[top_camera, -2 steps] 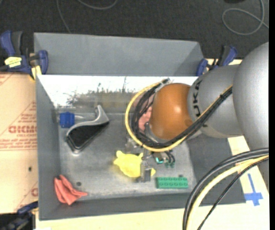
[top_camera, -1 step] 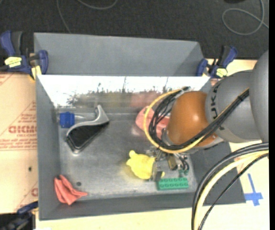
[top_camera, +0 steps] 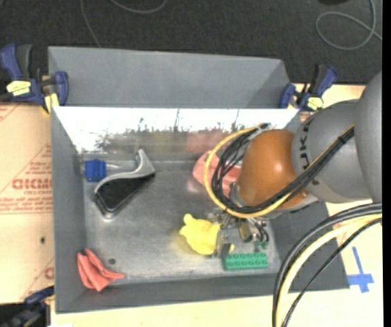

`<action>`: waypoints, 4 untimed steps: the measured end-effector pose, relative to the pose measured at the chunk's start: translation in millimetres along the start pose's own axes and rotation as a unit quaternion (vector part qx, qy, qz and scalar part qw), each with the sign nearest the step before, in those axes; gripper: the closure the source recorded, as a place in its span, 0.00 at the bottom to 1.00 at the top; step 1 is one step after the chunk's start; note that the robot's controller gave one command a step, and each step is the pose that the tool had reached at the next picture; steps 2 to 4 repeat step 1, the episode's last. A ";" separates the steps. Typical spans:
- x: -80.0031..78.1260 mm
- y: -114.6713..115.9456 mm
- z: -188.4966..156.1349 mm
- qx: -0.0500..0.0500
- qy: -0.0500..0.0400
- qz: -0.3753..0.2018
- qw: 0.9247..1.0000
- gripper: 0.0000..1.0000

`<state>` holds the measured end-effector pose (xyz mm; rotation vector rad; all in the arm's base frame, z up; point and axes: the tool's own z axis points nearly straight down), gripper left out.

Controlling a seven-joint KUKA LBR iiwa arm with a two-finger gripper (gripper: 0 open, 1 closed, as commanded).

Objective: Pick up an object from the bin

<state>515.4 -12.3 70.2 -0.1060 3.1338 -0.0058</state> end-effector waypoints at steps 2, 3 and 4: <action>-5.7 4.7 -131.3 0.001 -0.002 -0.006 1.000 1.00; -5.7 4.7 -131.3 0.001 -0.002 -0.006 1.000 1.00; -5.7 4.7 -131.3 0.001 -0.002 -0.006 1.000 1.00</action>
Offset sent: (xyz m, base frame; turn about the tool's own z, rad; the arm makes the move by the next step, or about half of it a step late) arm 0.0000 0.0000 0.0000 0.0000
